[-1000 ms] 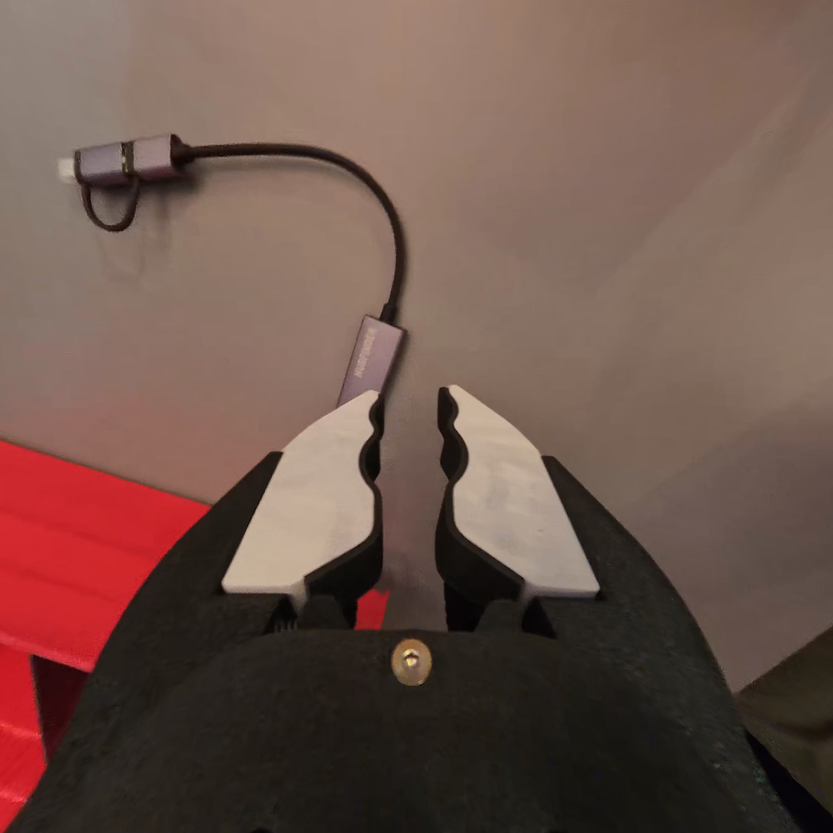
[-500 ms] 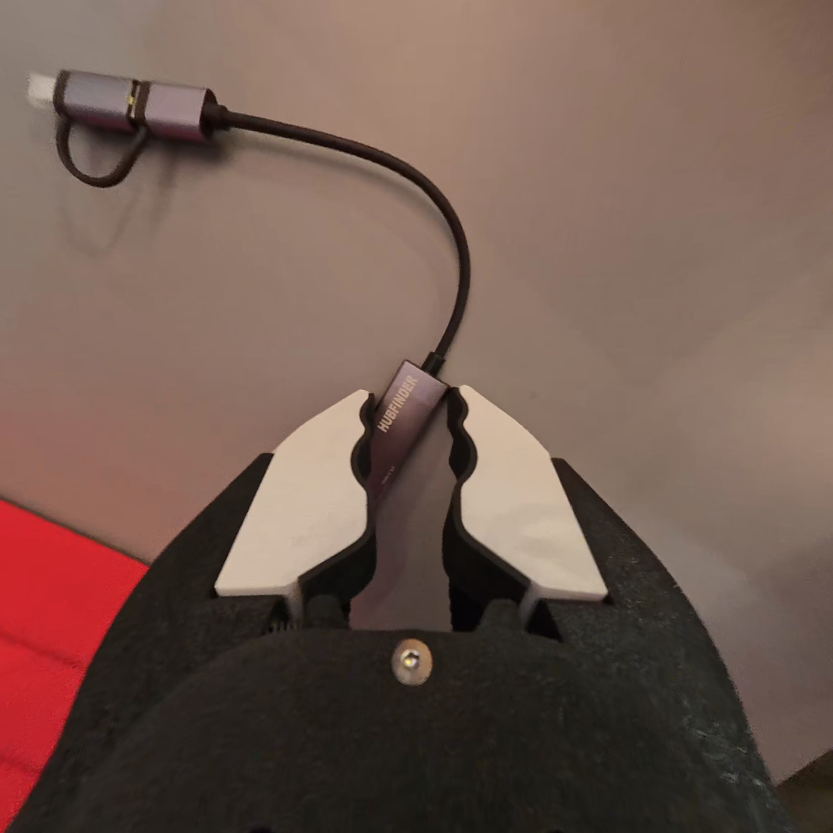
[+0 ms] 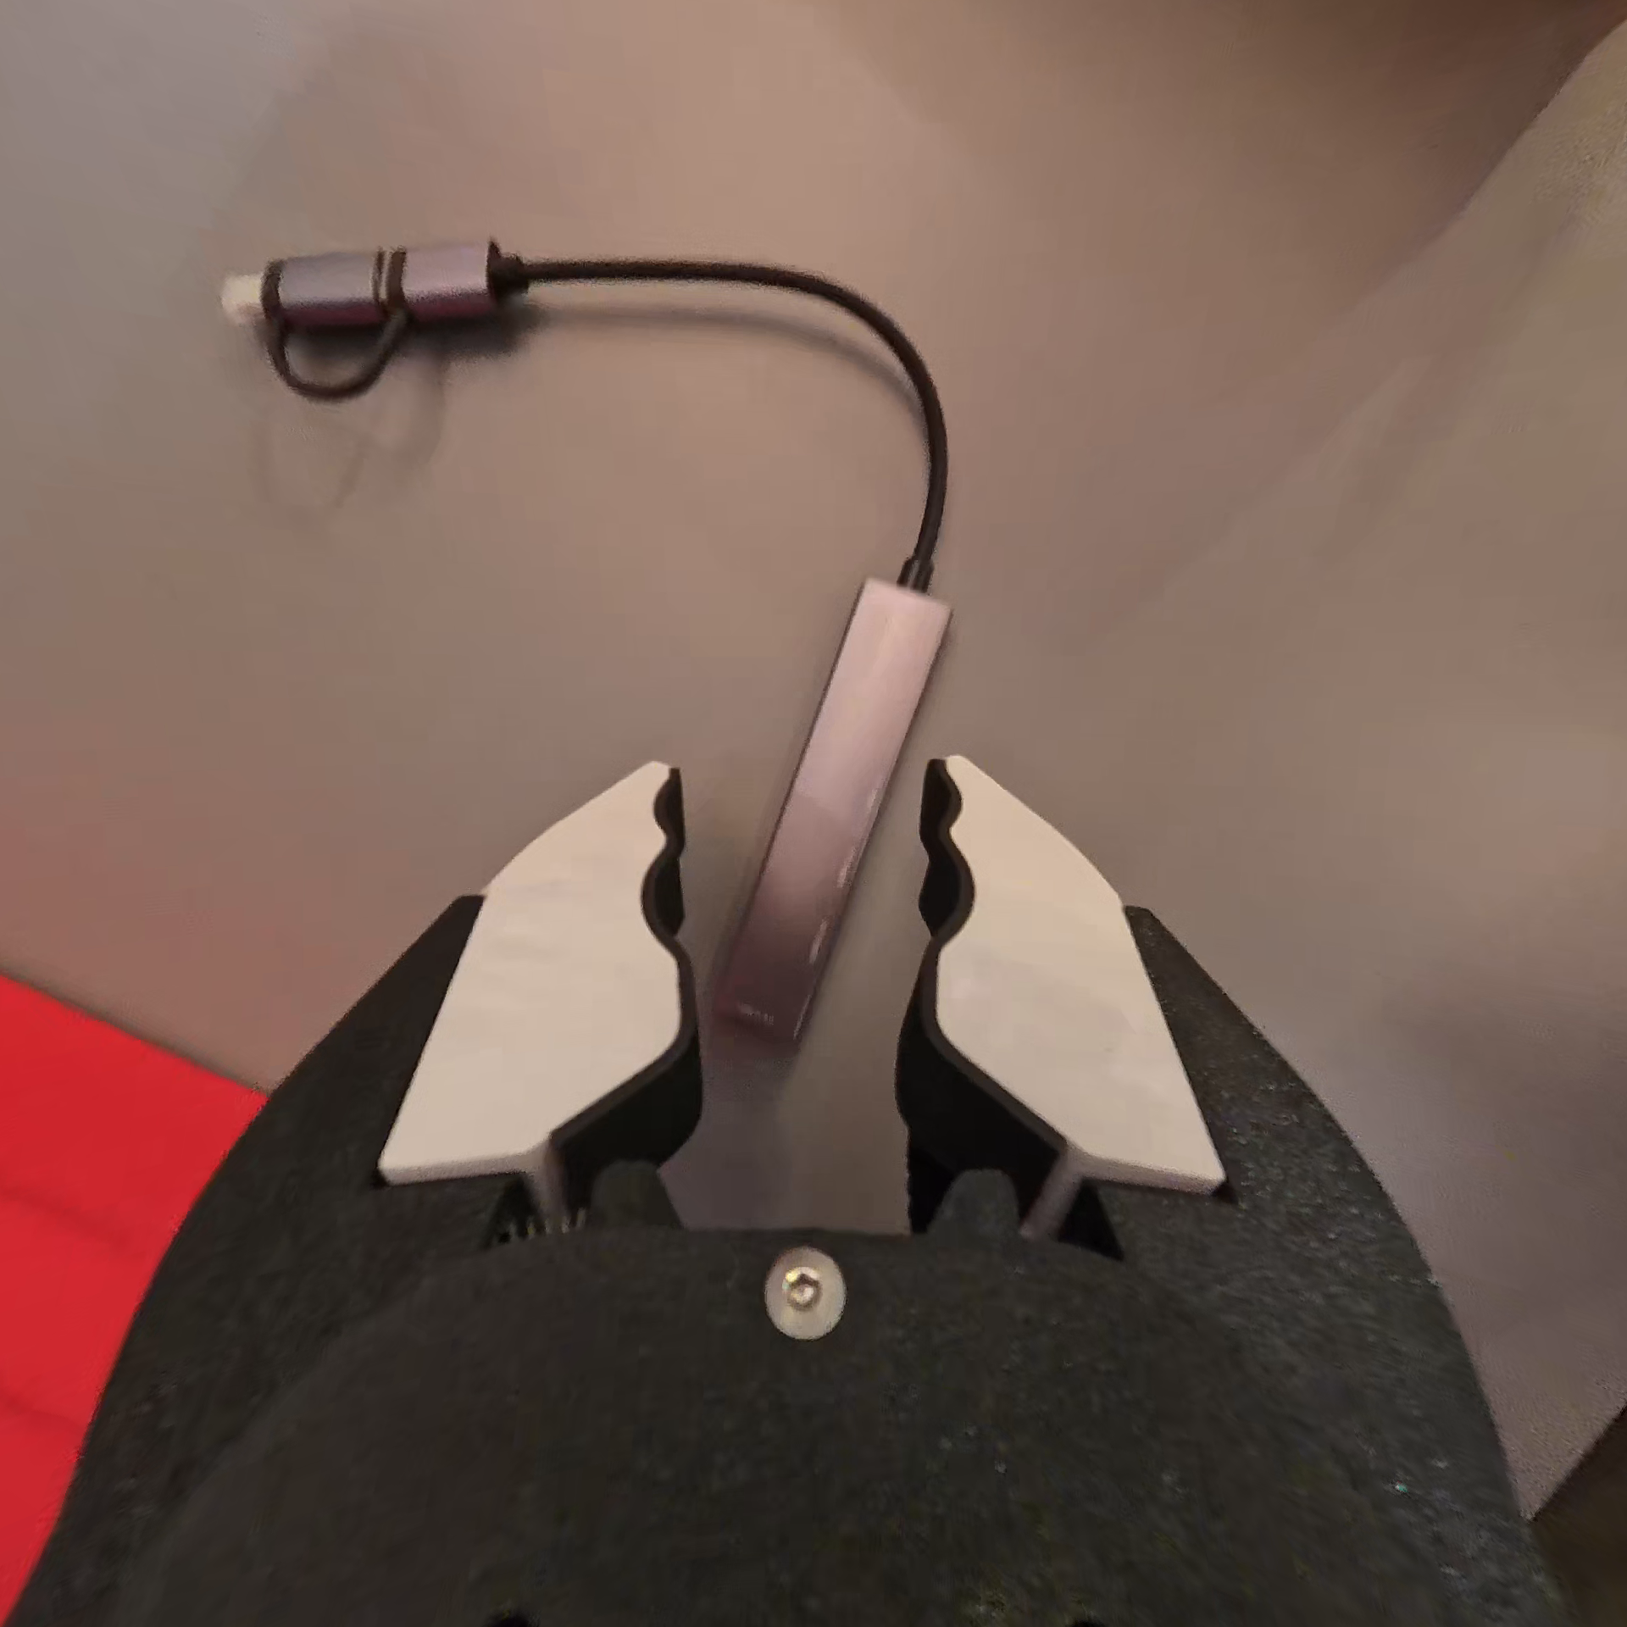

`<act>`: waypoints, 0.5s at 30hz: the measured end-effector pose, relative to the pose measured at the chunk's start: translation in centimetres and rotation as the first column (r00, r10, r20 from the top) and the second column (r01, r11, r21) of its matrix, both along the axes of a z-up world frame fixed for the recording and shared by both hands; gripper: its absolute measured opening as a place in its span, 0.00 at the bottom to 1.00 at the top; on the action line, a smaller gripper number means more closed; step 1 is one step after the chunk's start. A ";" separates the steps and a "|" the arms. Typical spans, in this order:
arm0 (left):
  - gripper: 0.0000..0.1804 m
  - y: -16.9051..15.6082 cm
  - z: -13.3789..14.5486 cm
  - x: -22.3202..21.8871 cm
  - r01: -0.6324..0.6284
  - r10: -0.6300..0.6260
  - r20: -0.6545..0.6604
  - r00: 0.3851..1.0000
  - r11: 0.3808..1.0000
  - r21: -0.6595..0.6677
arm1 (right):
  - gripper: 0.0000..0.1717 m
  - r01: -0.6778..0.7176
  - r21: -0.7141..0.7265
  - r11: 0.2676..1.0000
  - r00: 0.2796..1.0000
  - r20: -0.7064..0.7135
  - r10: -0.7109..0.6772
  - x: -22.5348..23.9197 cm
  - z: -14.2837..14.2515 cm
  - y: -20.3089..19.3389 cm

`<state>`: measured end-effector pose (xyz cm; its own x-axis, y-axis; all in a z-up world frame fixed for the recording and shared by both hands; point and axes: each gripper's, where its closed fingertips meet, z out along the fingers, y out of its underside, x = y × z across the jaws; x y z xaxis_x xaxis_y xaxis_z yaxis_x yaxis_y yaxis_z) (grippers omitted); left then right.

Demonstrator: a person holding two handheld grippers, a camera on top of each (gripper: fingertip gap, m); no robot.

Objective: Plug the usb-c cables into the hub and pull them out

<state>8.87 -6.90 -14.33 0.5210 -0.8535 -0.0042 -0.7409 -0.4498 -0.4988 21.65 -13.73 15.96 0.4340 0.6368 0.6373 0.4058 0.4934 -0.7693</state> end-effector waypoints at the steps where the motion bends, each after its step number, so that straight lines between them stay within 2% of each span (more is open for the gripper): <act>1: 0.27 -0.3 -0.2 -0.6 -0.010 0.010 0.010 1.000 1.000 -0.008 | 0.05 -0.004 0.002 1.000 1.000 -0.003 0.004 0.0 0.1 0.0; 5: 0.24 -1.0 -1.3 -2.1 -0.059 0.060 0.043 0.997 0.998 -0.034 | 0.05 -0.007 0.006 1.000 1.000 0.004 0.007 -0.3 0.0 0.0; 9: 0.22 -1.5 -1.2 -1.9 -0.093 0.102 0.132 0.986 0.993 -0.073 | 0.05 0.007 0.010 1.000 0.999 0.032 -0.008 -0.5 -0.2 0.0; 10: 0.20 -1.7 -1.2 -1.9 -0.088 0.098 0.133 0.986 0.993 -0.079 | 0.05 0.006 0.010 1.000 0.999 0.035 -0.006 -0.6 -0.3 -0.1; 11: 0.14 -2.0 -1.3 -2.0 -0.075 0.085 0.122 0.989 0.994 -0.079 | 0.05 0.004 0.010 1.000 0.999 0.037 -0.004 -0.7 -0.3 -0.1; 15: 0.13 -2.7 -1.4 -1.6 -0.031 0.039 0.131 0.991 0.998 -0.060 | 0.05 0.001 0.002 1.000 0.999 0.046 -0.001 -0.9 -0.6 0.1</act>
